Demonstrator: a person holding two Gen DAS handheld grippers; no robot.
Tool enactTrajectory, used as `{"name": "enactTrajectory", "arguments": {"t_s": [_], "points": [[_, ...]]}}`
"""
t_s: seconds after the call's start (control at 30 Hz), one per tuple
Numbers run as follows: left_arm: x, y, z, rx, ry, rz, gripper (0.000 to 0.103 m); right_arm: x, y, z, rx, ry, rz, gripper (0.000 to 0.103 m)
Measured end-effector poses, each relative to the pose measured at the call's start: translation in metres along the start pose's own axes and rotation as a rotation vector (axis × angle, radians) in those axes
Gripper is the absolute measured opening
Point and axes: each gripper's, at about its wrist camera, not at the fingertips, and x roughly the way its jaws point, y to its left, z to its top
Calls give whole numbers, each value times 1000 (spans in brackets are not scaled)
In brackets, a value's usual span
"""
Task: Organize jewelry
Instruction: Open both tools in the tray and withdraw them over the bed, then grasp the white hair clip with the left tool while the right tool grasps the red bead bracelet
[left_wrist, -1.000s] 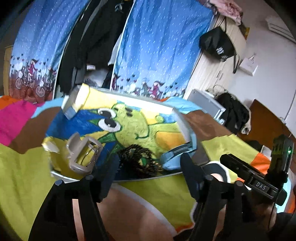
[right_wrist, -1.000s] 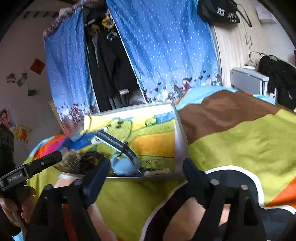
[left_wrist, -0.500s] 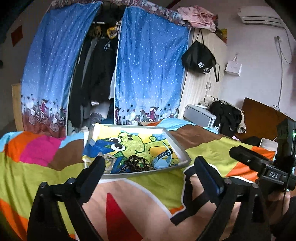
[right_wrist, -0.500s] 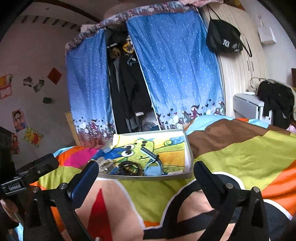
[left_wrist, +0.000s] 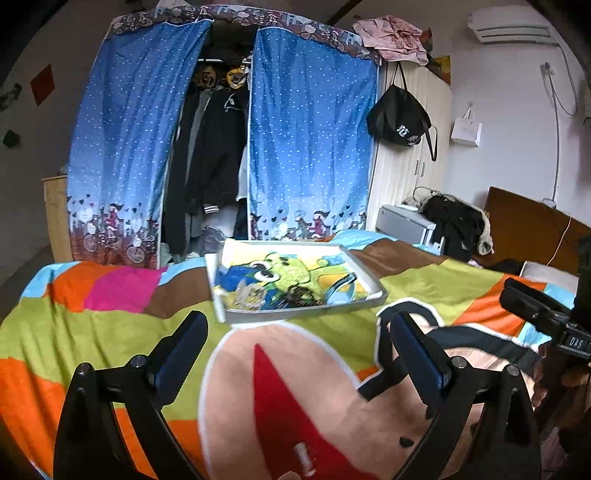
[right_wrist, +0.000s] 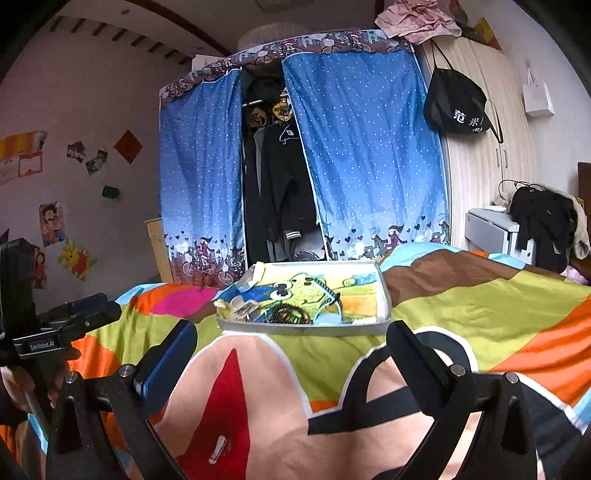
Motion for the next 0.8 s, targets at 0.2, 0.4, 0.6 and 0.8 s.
{"name": "enactTrajectory", "arguments": {"t_s": [0.2,0.4,0.6,0.8], "points": [[-16,11,-39,12,53,23,97,4,19,-33,-31,58,8,103],[-16,20,-92,-36,149,51,97,12,32,-74,-50,151,29,103],[-17,24,-140,-77,239,82,97,13,40,-113,-50,232,43,103],[-16,24,-172,-116,312,102,97,22,41,-148,-26,347,57,103]]}}
